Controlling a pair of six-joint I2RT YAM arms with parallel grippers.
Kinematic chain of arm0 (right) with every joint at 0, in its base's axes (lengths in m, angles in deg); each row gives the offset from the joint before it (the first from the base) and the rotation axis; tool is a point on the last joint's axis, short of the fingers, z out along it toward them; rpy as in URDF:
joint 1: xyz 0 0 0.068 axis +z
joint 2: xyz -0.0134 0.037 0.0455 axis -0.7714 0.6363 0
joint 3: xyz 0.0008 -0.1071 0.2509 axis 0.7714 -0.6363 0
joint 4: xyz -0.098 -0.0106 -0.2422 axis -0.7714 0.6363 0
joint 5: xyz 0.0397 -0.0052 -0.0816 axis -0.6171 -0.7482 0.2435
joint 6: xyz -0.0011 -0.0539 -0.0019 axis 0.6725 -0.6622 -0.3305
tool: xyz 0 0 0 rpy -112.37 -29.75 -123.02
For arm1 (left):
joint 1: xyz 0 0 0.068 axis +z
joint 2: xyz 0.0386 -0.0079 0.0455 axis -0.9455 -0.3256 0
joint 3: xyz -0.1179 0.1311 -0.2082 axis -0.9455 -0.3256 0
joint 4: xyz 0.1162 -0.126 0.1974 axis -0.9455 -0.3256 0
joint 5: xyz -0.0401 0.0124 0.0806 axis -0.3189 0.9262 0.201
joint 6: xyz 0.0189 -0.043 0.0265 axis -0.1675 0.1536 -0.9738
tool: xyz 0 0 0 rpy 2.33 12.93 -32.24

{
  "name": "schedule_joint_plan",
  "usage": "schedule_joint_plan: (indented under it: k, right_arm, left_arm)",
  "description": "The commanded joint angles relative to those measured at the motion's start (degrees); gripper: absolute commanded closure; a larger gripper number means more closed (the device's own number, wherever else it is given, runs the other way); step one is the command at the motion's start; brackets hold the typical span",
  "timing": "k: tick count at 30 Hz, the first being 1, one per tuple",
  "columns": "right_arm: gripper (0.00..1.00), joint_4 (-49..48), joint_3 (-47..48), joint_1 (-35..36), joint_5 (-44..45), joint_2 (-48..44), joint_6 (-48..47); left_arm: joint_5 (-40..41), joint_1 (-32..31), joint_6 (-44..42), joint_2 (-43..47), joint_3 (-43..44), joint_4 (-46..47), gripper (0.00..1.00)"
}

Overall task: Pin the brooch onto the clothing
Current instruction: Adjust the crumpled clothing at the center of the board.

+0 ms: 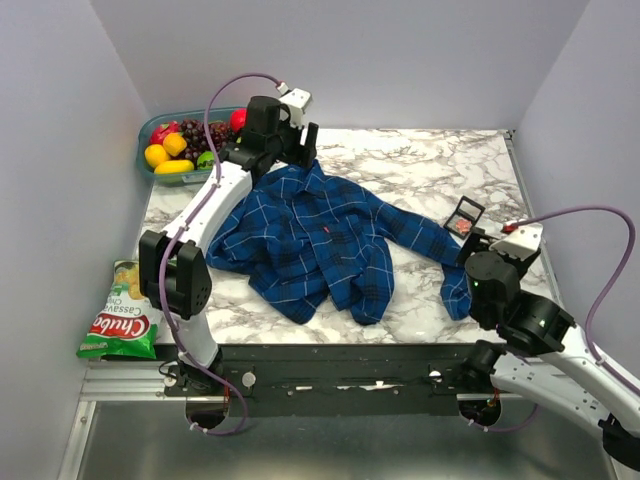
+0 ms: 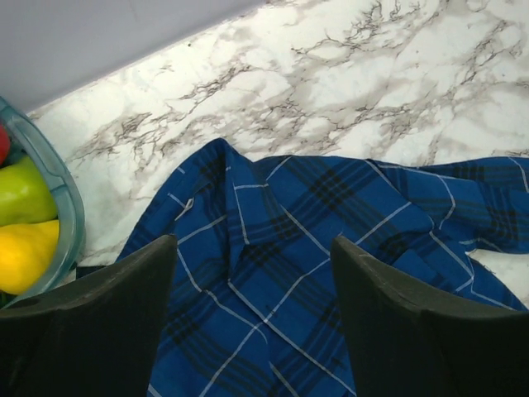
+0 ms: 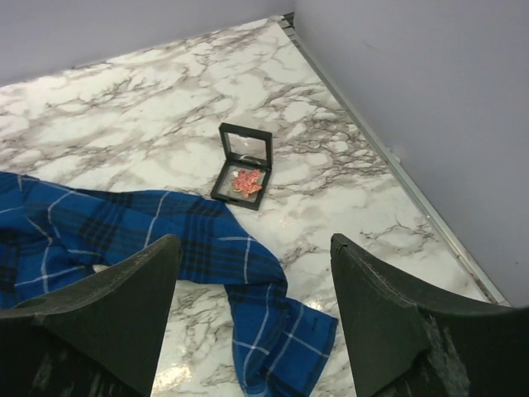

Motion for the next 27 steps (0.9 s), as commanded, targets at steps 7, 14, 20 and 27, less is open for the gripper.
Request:
schedule_joint_plan:
  k: [7,14,20,27]
  right_arm:
    - [0.19,-6.2,5.4,-10.4,-21.9,13.3,-2.6]
    - [0.18,-9.4,10.2,-24.9,-39.1,26.6,-1.8]
    - [0.14,-10.2,10.7,-34.0,-45.3,33.1,2.3]
    - [0.06,-11.4,10.3,-39.4,-47.8,40.5,4.4]
  left_arm:
    - [5.3,-6.4,10.7,13.8,-10.2,2.2,0.12]
    - [2.3,-15.4,12.8,16.9,-19.0,-1.9,0.12]
    - [4.7,-22.7,10.1,12.6,-19.1,-5.4,0.09]
    - [4.9,-28.2,8.5,5.6,-18.9,-5.9,0.06]
